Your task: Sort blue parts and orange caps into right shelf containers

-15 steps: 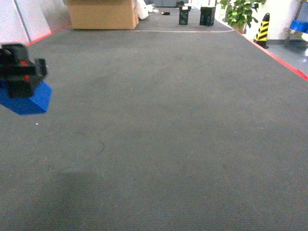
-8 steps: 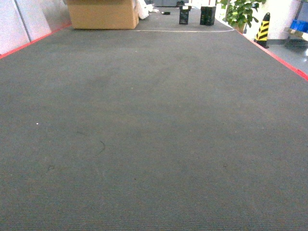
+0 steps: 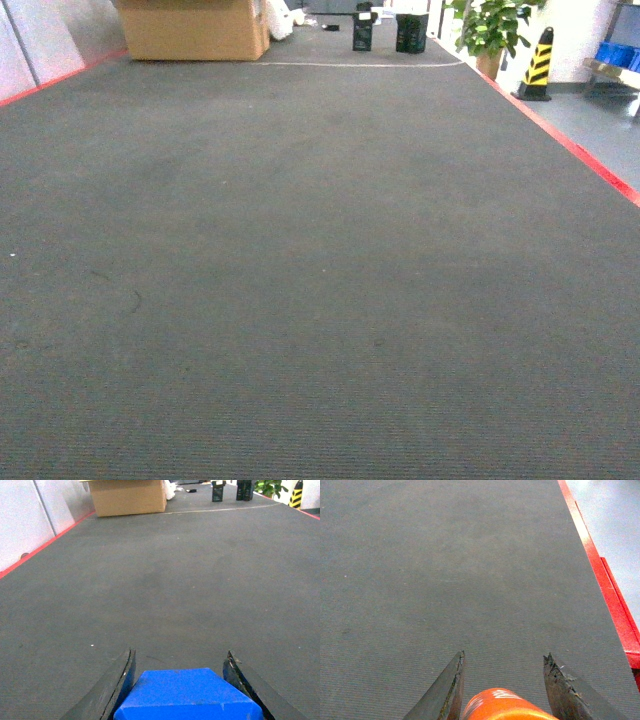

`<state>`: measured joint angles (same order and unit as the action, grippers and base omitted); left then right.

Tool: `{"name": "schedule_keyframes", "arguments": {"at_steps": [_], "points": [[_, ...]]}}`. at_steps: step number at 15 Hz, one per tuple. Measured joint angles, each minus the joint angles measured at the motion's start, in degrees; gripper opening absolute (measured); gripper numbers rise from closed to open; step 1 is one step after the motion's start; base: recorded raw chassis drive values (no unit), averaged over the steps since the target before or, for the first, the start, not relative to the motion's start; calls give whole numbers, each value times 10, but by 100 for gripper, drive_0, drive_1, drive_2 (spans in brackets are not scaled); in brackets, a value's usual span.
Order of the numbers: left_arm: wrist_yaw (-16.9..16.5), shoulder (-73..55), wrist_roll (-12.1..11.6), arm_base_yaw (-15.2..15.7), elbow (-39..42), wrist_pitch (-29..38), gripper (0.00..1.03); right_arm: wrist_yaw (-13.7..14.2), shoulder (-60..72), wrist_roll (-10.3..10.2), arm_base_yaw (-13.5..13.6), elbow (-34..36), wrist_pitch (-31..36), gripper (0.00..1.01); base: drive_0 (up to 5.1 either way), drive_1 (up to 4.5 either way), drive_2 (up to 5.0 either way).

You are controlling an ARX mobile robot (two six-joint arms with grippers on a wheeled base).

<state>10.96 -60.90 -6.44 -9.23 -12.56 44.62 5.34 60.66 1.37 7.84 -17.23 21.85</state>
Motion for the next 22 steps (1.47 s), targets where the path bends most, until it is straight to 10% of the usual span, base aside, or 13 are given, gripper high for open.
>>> {"name": "schedule_keyframes", "arguments": {"at_steps": [22], "points": [[0, 1, 0, 0, -1, 0, 45, 2, 0, 0, 0, 1, -2, 42, 503, -240, -240]]}}
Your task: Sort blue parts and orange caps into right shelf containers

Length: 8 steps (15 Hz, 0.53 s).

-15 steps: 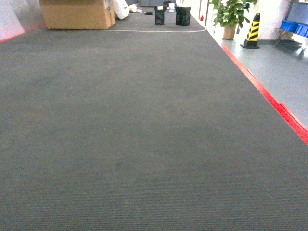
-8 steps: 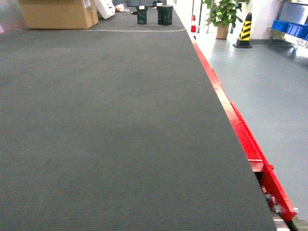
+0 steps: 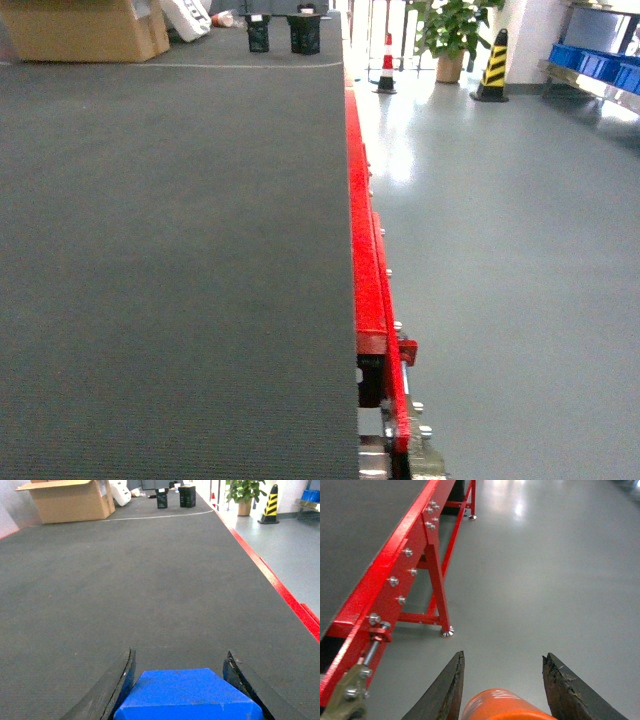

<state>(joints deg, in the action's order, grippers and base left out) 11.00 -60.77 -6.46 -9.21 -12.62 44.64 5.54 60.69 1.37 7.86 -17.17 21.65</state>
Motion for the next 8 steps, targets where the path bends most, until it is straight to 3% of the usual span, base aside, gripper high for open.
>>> {"name": "schedule_keyframes", "arguments": {"at_steps": [8], "points": [[-1, 0, 0, 0, 0, 1, 45, 1, 0, 0, 0, 0, 1, 42, 510, -231, -231]]}}
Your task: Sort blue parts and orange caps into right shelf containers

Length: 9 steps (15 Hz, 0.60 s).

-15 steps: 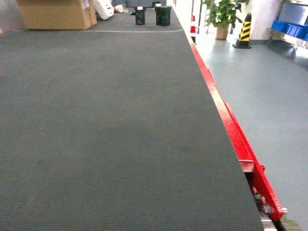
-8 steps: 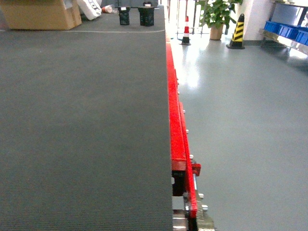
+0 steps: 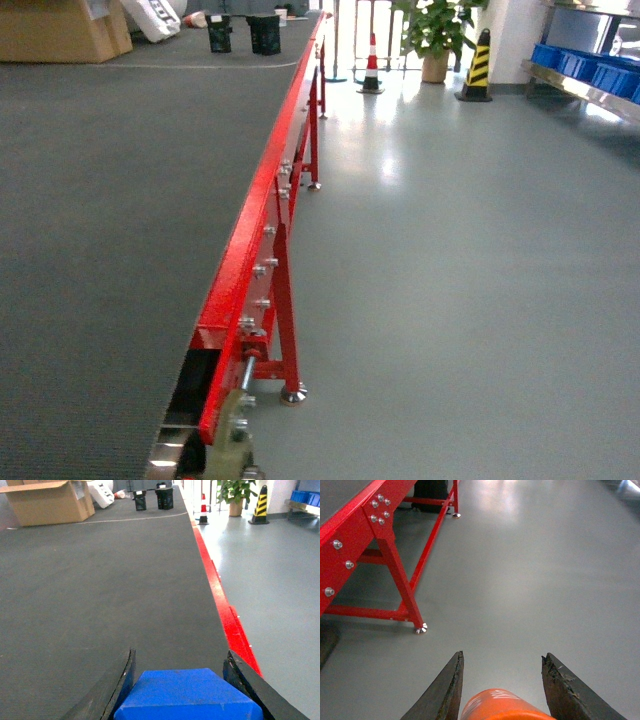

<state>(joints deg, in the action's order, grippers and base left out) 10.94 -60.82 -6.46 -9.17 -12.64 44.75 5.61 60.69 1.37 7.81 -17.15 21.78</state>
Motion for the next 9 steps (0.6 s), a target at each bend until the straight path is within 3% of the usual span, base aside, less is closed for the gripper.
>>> {"name": "schedule_keyframes", "arguments": {"at_steps": [9], "points": [[0, 0, 0, 0, 0, 0, 44, -1, 0, 0, 0, 0, -1, 42, 500, -238, -238]]}}
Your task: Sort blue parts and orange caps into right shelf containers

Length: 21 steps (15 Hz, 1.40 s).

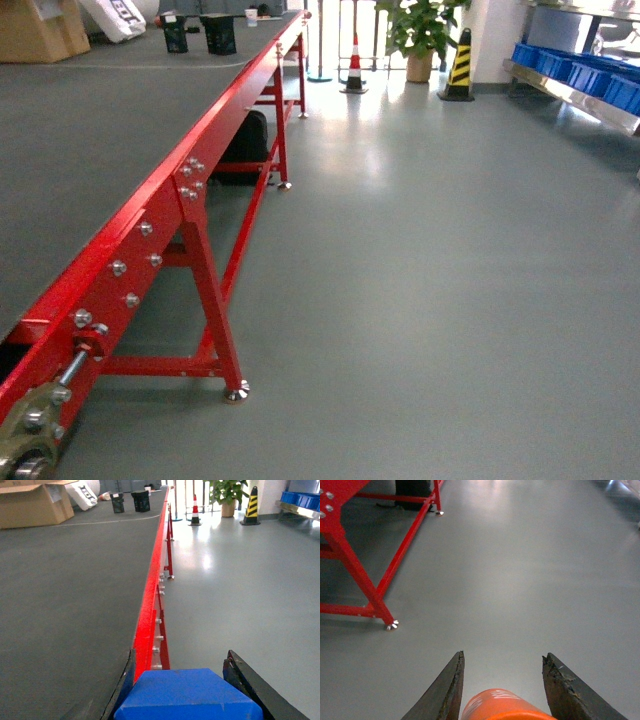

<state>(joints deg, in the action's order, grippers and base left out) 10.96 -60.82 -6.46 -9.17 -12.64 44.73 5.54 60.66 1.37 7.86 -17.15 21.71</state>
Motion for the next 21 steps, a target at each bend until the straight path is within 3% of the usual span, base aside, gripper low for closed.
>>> {"name": "schedule_keyframes", "arguments": {"at_steps": [21], "points": [[0, 0, 0, -1, 0, 2, 44, 0, 0, 0, 0, 0, 1, 42, 491, -203, -283]]}}
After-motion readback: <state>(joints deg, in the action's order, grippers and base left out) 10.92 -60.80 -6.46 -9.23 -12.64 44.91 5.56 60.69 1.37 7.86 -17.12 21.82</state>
